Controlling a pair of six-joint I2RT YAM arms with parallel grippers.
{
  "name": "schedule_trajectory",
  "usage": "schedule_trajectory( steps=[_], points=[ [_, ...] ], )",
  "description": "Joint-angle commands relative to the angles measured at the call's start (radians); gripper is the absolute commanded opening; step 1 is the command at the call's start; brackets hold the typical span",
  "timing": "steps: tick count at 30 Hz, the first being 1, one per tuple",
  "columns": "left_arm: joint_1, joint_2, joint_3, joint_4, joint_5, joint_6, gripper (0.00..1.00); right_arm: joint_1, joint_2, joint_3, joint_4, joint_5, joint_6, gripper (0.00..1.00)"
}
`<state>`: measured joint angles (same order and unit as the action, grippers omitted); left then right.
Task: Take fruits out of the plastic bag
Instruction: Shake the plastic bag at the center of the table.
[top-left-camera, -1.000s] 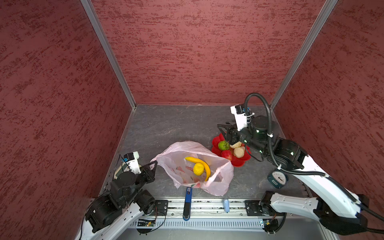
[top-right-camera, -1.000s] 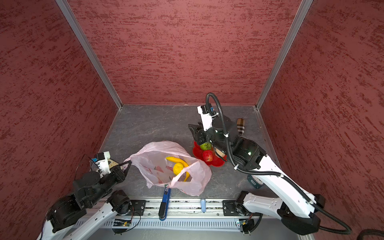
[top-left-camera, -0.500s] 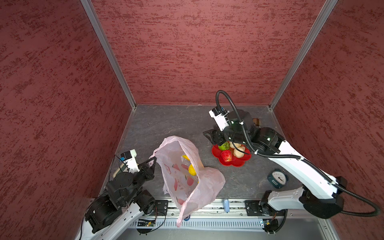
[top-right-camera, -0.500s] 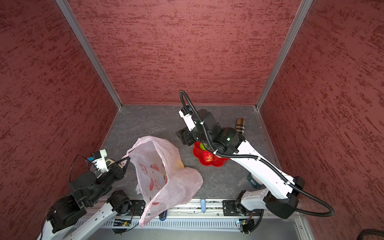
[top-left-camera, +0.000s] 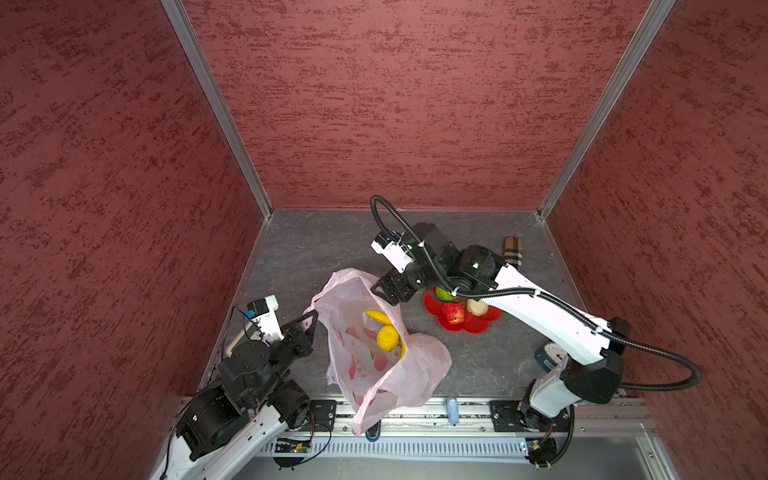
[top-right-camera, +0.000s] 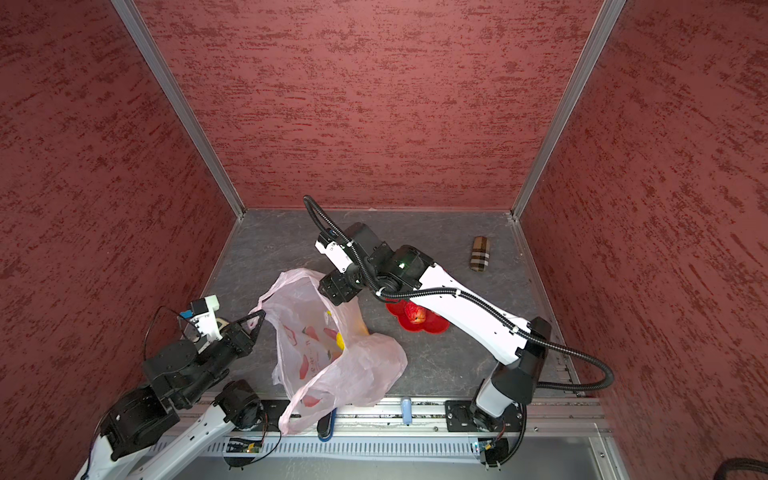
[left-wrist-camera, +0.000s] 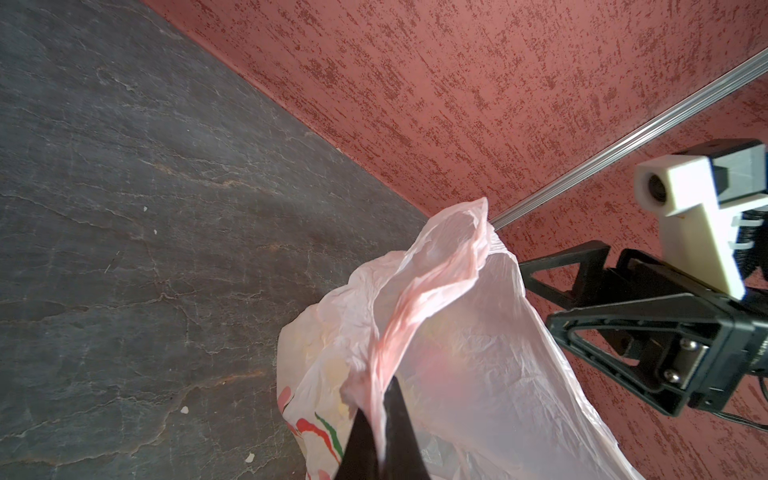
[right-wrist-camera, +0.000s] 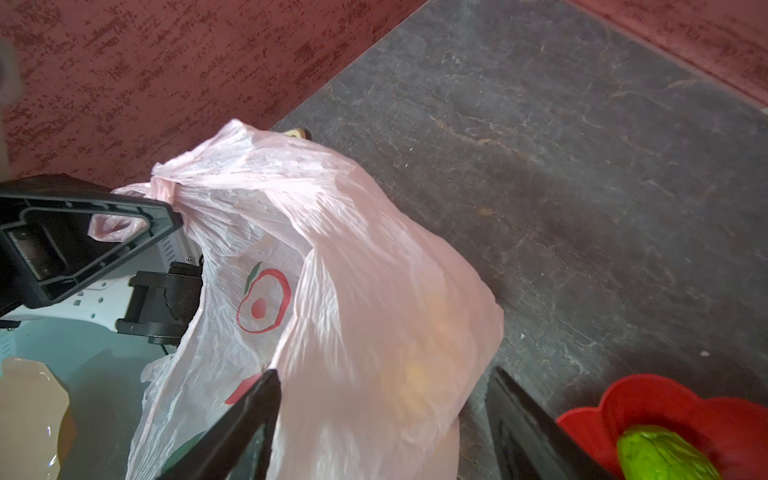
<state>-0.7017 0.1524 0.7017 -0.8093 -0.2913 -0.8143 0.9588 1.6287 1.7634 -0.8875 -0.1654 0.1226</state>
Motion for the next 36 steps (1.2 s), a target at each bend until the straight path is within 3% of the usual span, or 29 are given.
schedule_trajectory(
  steps=[1, 4, 8, 15, 27, 29, 33, 36],
  points=[
    [0.005, 0.004, -0.01, 0.025, 0.012, 0.014, 0.0, 0.014, 0.033, 0.04, -0.059, -0.005, -0.002, 0.79],
    [0.005, 0.003, -0.012, 0.033, 0.017, 0.015, 0.0, 0.015, 0.07, 0.046, -0.098, 0.049, 0.003, 0.73],
    [0.005, 0.004, -0.016, 0.042, 0.021, 0.015, 0.0, 0.015, 0.088, 0.04, -0.105, 0.115, -0.001, 0.57],
    [0.006, 0.013, -0.021, 0.065, 0.028, 0.017, 0.0, 0.018, 0.022, 0.048, -0.042, 0.063, 0.009, 0.71],
    [0.005, 0.009, -0.033, 0.096, 0.042, 0.015, 0.0, 0.018, 0.131, -0.013, -0.055, 0.082, -0.01, 0.69],
    [0.005, 0.006, -0.034, 0.097, 0.044, 0.014, 0.0, 0.017, 0.152, -0.022, -0.051, 0.107, -0.019, 0.62],
    [0.005, 0.004, -0.042, 0.114, 0.04, 0.014, 0.0, 0.009, 0.15, -0.01, -0.004, 0.155, -0.051, 0.34],
    [0.006, 0.008, -0.052, 0.147, 0.045, 0.013, 0.0, -0.002, 0.149, 0.023, 0.052, 0.179, -0.097, 0.22]
  ],
)
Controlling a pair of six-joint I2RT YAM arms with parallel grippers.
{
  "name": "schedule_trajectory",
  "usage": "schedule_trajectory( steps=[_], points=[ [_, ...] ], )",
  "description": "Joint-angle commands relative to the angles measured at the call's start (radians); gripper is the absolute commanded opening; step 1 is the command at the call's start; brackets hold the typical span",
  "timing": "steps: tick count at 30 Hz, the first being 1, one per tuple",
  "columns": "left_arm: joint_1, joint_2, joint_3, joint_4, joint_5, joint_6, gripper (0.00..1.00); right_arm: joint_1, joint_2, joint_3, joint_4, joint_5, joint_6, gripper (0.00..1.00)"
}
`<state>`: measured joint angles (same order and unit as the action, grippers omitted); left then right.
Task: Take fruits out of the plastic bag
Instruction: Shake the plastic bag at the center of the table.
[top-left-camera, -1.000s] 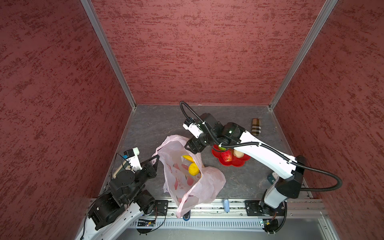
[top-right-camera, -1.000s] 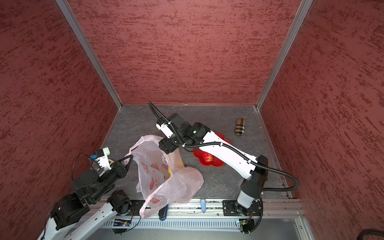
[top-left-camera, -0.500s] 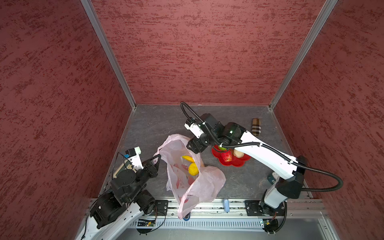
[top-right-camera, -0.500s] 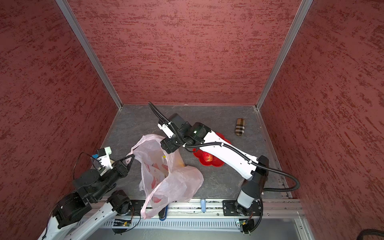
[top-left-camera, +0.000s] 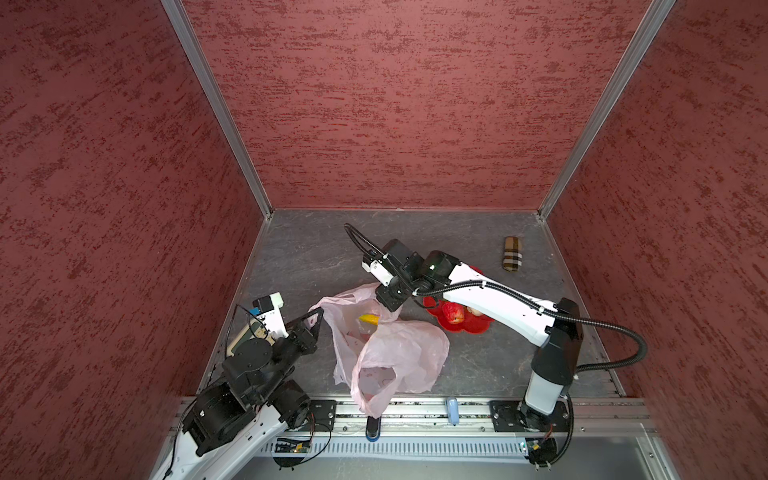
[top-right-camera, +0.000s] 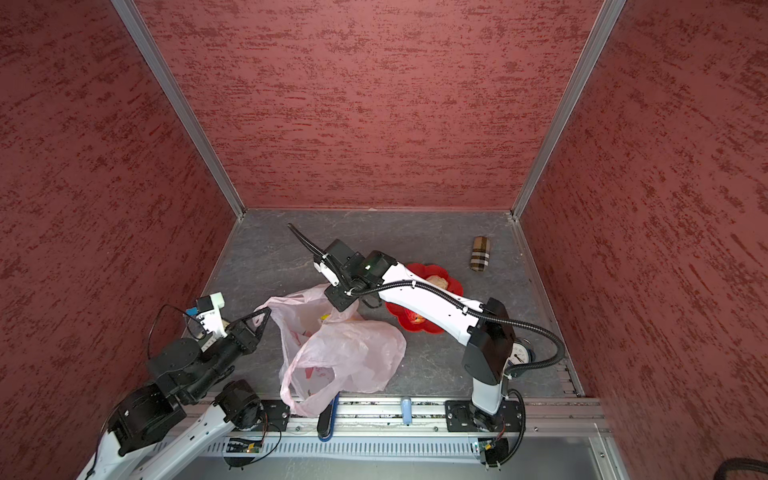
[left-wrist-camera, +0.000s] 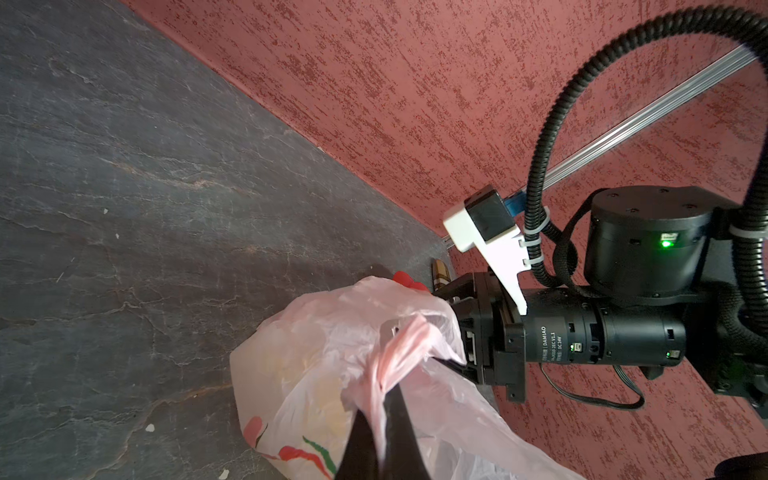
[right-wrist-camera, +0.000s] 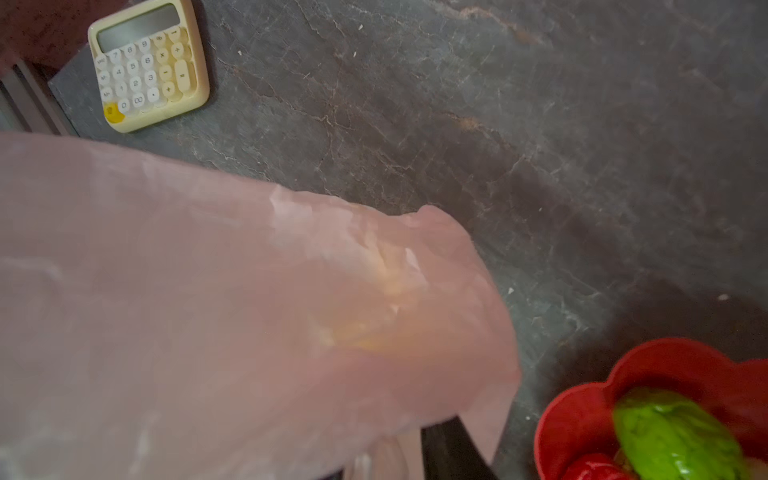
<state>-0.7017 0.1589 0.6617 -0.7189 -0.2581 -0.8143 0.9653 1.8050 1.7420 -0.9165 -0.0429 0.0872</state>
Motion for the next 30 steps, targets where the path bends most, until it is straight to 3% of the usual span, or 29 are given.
schedule_trajectory(
  steps=[1, 10, 21, 25, 27, 30],
  points=[
    [0.005, 0.004, -0.014, 0.066, 0.015, 0.013, 0.0, -0.012, -0.022, 0.06, 0.096, 0.057, -0.081, 0.2],
    [0.005, 0.029, -0.019, 0.158, -0.02, 0.049, 0.0, -0.052, 0.06, 0.21, 0.226, 0.069, -0.262, 0.1],
    [0.004, 0.072, -0.069, 0.248, -0.057, 0.066, 0.0, -0.135, 0.171, 0.422, 0.179, -0.083, -0.432, 0.11],
    [0.004, 0.081, -0.092, 0.222, -0.082, 0.066, 0.0, -0.141, 0.186, 0.404, 0.157, -0.109, -0.431, 0.31],
    [0.005, 0.079, -0.092, 0.191, -0.105, 0.072, 0.0, -0.142, 0.156, 0.338, 0.165, -0.1, -0.403, 0.48],
    [0.004, 0.077, -0.087, 0.155, -0.133, 0.089, 0.0, -0.142, 0.057, 0.196, 0.209, -0.071, -0.349, 0.64]
  ],
)
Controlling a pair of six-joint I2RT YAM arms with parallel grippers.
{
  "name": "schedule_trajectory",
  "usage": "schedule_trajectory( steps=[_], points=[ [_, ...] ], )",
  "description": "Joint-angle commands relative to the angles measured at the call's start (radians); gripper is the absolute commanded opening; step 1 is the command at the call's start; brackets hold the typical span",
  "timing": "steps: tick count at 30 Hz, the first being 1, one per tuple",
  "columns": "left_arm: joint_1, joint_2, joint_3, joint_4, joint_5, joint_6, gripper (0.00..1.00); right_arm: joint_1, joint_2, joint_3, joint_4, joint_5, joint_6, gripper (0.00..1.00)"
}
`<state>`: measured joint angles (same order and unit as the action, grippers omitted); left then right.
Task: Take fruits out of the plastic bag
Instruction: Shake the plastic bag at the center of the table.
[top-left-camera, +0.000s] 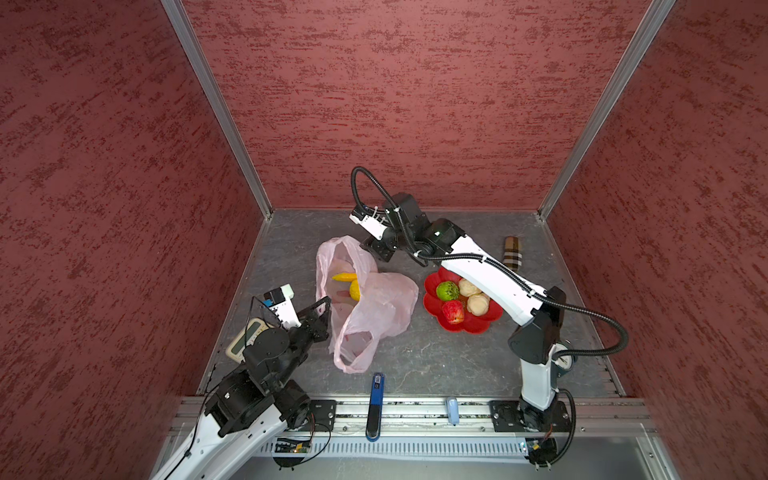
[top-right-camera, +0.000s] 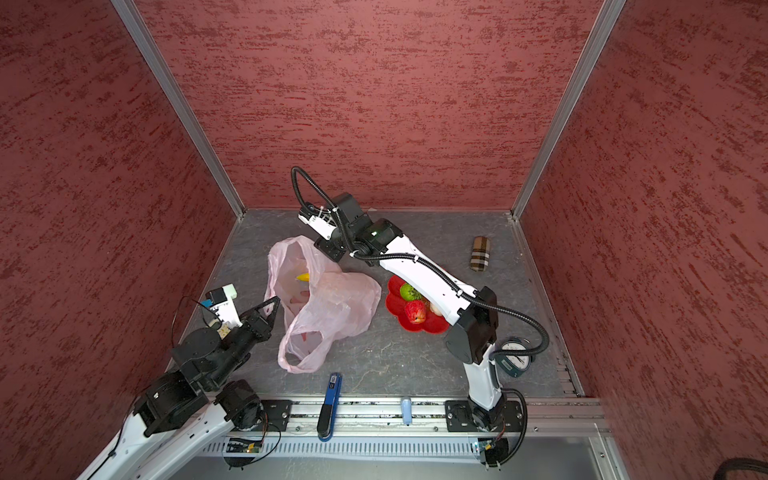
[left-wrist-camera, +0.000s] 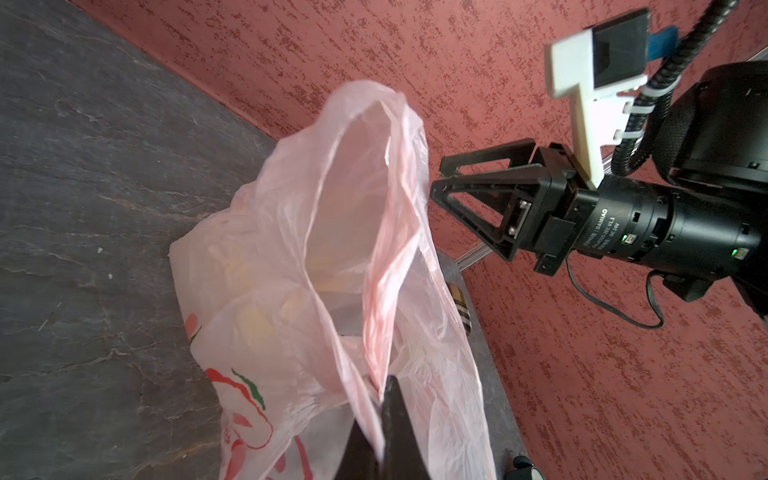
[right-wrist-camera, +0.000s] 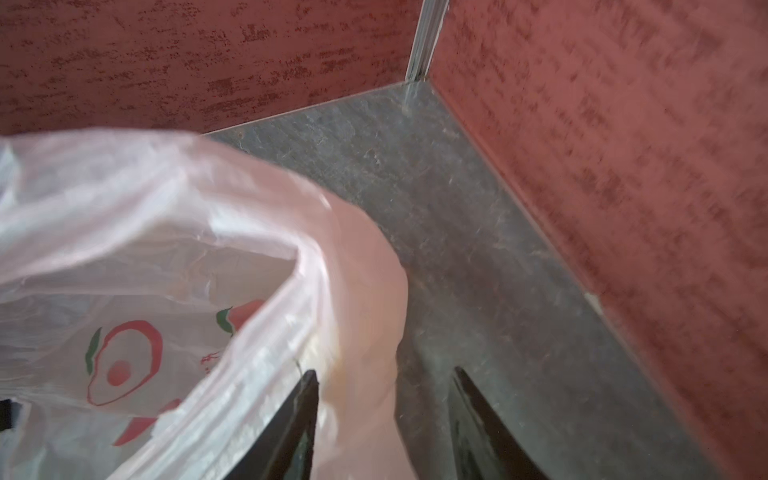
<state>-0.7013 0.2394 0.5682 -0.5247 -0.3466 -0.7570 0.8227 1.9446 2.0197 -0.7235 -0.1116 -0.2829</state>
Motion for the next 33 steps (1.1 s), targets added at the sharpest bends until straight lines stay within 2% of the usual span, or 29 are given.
schedule_trajectory(
  steps=[1, 3, 5, 8, 14, 17, 20, 24, 28, 33],
  points=[
    [0.004, -0.005, 0.008, -0.048, -0.051, 0.035, 0.0, 0.001, -0.125, -0.13, 0.035, 0.006, 0.039, 0.69],
    [0.004, -0.006, 0.006, -0.058, -0.052, 0.036, 0.0, -0.001, -0.213, -0.221, 0.066, 0.033, 0.094, 0.73],
    [0.004, -0.01, 0.001, -0.057, -0.041, 0.029, 0.0, 0.0, -0.276, -0.26, 0.064, 0.078, 0.17, 0.72],
    [0.002, -0.011, -0.011, -0.06, -0.021, 0.015, 0.0, 0.0, -0.346, -0.281, 0.051, 0.067, 0.308, 0.62],
    [0.001, -0.009, -0.027, -0.081, 0.021, -0.012, 0.0, 0.045, -0.461, -0.376, 0.253, -0.078, 0.527, 0.44],
    [0.0, -0.023, -0.024, -0.089, 0.02, -0.004, 0.0, 0.082, -0.399, -0.328, 0.311, -0.168, 0.589, 0.37],
    [0.0, -0.036, -0.014, -0.114, 0.007, 0.0, 0.0, 0.124, -0.275, -0.224, 0.291, -0.192, 0.629, 0.31],
    [0.0, -0.063, -0.016, -0.141, 0.01, -0.004, 0.0, 0.164, -0.137, -0.132, 0.27, -0.21, 0.692, 0.28],
    [-0.001, -0.1, -0.016, -0.174, 0.033, -0.01, 0.0, 0.204, -0.034, -0.045, 0.169, -0.18, 0.726, 0.26],
    [0.0, -0.16, -0.007, -0.221, 0.031, -0.008, 0.0, 0.222, 0.022, -0.044, 0.075, -0.109, 0.768, 0.24]
  ],
)
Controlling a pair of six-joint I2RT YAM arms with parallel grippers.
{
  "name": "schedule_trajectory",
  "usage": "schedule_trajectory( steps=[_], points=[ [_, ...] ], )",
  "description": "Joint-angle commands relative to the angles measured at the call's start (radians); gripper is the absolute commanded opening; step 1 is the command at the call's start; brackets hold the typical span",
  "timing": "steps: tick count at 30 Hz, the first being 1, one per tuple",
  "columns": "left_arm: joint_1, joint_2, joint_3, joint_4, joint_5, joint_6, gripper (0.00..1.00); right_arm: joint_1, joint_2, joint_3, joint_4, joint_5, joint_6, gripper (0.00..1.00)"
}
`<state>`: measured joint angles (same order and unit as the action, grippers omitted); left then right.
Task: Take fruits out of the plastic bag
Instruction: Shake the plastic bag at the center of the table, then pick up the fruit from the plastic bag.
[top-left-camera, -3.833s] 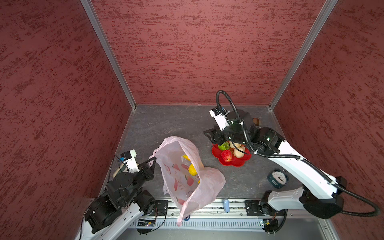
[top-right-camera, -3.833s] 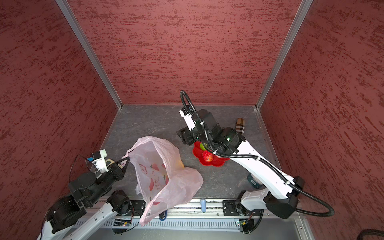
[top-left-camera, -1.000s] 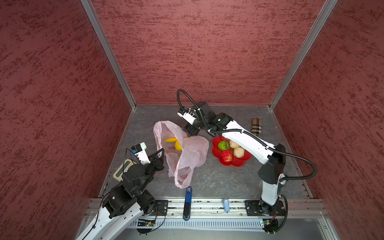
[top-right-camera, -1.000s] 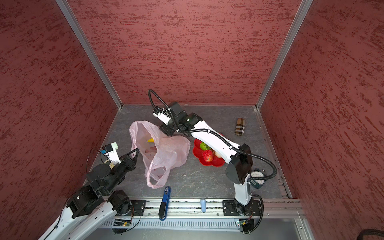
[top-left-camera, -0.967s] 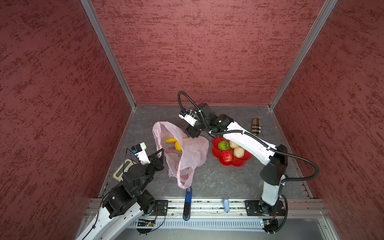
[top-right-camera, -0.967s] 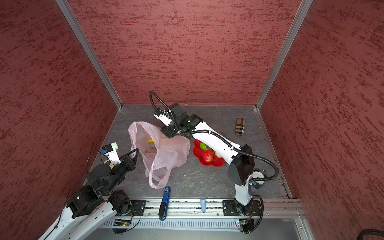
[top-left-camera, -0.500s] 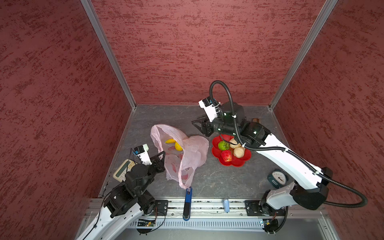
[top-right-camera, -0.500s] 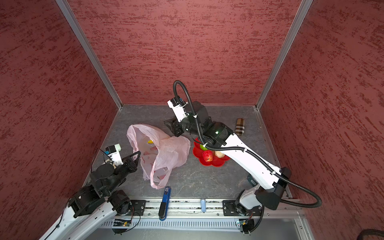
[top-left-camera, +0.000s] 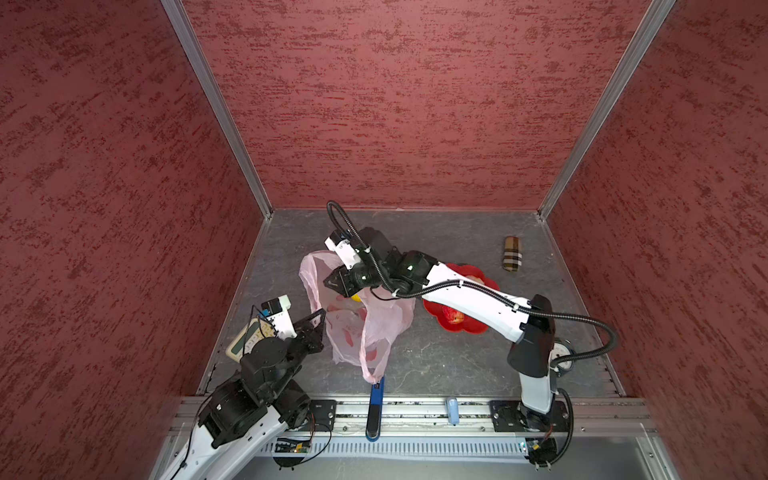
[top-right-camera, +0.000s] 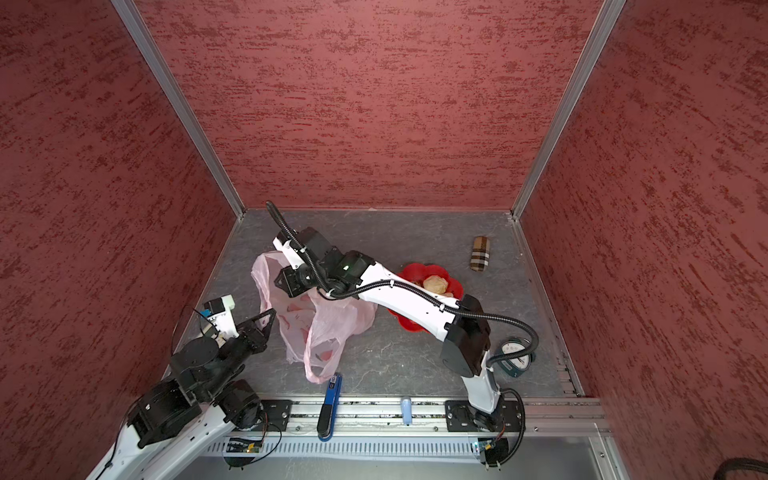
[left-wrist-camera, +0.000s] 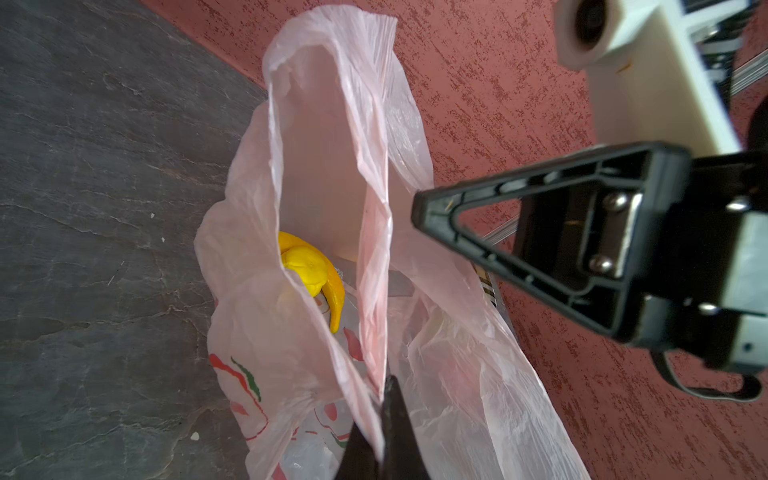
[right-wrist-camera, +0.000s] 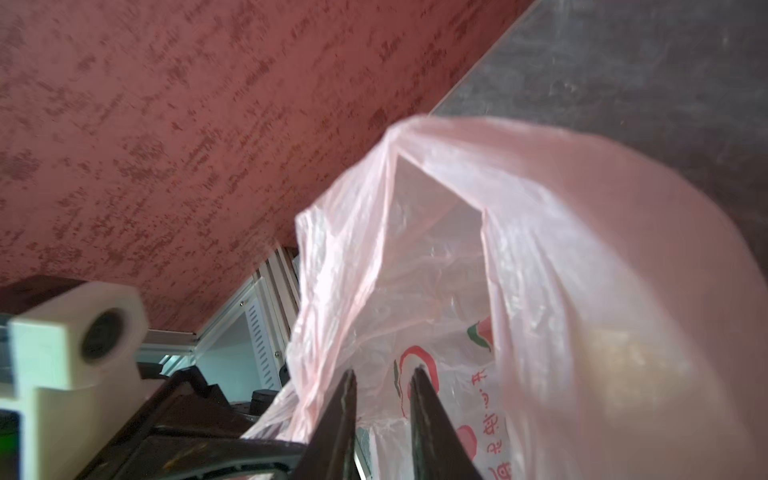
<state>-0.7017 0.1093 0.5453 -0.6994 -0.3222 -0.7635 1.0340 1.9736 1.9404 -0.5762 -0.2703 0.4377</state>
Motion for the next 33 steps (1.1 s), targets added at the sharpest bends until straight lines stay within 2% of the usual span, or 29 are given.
schedule_trajectory(
  steps=[1, 6, 9, 17, 20, 24, 28, 33],
  points=[
    [0.001, -0.041, 0.016, -0.053, 0.004, -0.005, 0.0, 0.012, -0.002, 0.03, -0.086, 0.059, 0.049, 0.24],
    [0.001, -0.047, 0.002, -0.05, 0.026, -0.019, 0.0, 0.009, 0.031, 0.011, -0.138, 0.142, 0.035, 0.25],
    [0.001, -0.037, -0.009, -0.04, 0.04, -0.028, 0.0, 0.0, 0.059, 0.008, -0.149, 0.231, 0.027, 0.3],
    [0.0, -0.035, -0.021, -0.048, 0.059, -0.049, 0.0, -0.058, 0.112, -0.011, -0.141, 0.421, -0.016, 0.35],
    [0.001, -0.046, -0.02, -0.065, 0.059, -0.058, 0.0, -0.089, 0.123, -0.018, -0.126, 0.419, -0.045, 0.39],
    [0.001, -0.046, -0.037, -0.057, 0.06, -0.075, 0.0, -0.103, 0.151, -0.019, -0.088, 0.388, -0.06, 0.51],
    [0.0, -0.026, -0.073, 0.004, 0.069, -0.097, 0.0, -0.103, 0.196, -0.018, -0.062, 0.373, -0.037, 0.64],
    [0.001, 0.015, -0.103, 0.101, 0.08, -0.087, 0.0, -0.104, 0.222, -0.052, 0.017, 0.349, 0.003, 0.76]
  ],
)
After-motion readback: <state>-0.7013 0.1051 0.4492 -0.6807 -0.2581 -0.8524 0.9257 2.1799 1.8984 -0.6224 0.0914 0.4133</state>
